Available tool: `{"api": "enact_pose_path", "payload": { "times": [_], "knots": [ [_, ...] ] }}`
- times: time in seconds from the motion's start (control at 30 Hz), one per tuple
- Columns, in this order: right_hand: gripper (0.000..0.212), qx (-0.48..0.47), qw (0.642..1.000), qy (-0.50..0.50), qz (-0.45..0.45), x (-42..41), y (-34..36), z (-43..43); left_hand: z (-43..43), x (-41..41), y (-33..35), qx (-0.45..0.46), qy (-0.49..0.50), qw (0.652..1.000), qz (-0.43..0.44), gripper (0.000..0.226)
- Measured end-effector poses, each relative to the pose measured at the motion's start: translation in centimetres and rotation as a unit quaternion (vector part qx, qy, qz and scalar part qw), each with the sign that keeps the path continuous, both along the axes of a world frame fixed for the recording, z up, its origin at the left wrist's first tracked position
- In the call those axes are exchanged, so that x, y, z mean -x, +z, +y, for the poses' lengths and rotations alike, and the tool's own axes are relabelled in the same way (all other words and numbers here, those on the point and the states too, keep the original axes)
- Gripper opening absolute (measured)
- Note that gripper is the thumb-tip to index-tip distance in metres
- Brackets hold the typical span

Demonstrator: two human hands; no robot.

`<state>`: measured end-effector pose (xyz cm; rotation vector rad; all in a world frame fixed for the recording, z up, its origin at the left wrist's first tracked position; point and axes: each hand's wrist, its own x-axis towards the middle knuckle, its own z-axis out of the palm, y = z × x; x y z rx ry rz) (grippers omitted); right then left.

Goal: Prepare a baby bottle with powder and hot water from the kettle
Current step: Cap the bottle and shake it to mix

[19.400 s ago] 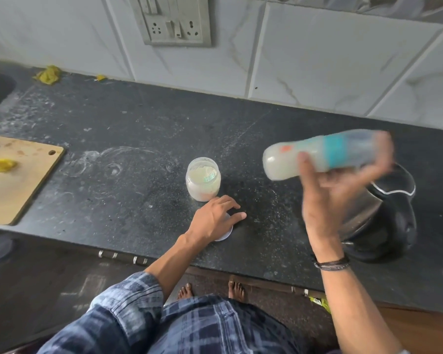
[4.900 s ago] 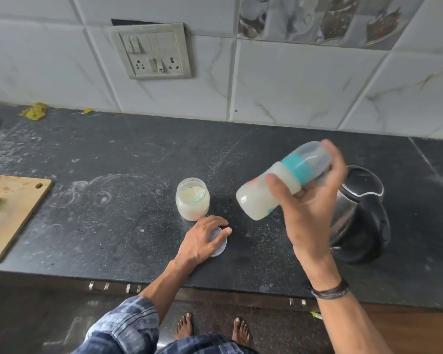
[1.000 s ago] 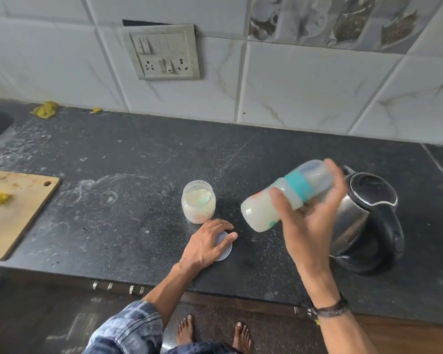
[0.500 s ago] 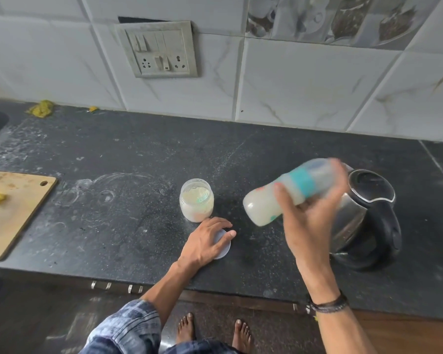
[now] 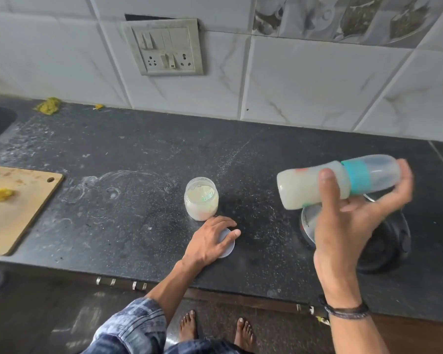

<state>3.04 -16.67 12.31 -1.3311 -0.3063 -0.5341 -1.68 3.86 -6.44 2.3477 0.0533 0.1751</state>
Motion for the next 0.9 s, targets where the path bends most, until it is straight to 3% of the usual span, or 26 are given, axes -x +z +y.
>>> {"api": "enact_pose_path", "payload": {
  "times": [0.07,0.13,0.27,0.33,0.47,0.63,0.77,0.9],
  "knots": [
    [0.091,0.047,0.999,0.017,0.005,-0.4,-0.1,0.4,0.0,0.1,-0.1,-0.001,0.002,1.000,0.000,0.055],
    [0.088,0.106,0.988,0.099,0.060,-0.1,-0.4,0.8,0.1,0.1,-0.1,-0.001,0.000,1.000,0.000,0.053],
    [0.089,0.013,1.000,0.018,0.010,0.3,-0.4,0.4,-0.1,0.1,0.1,0.004,0.001,1.000,0.003,0.055],
    [0.092,0.012,1.000,-0.024,-0.006,-0.2,-0.8,0.3,-0.2,0.1,0.2,0.006,0.003,1.000,0.004,0.053],
    [0.087,0.080,0.993,0.069,0.044,0.0,-1.0,0.6,0.0,0.2,0.3,0.010,0.000,1.000,0.007,0.054],
    [0.089,0.039,0.997,-0.028,-0.059,-0.3,-0.5,0.1,-0.1,0.1,0.1,0.009,0.004,1.000,0.004,0.054],
    [0.087,0.081,0.991,0.091,0.056,0.3,-0.8,0.6,0.0,0.2,0.2,0.011,-0.001,1.000,0.003,0.058],
    [0.086,0.024,1.000,0.004,-0.019,0.7,-0.4,0.4,-0.2,0.2,0.5,0.006,-0.004,1.000,0.012,0.060]
  ]
}}
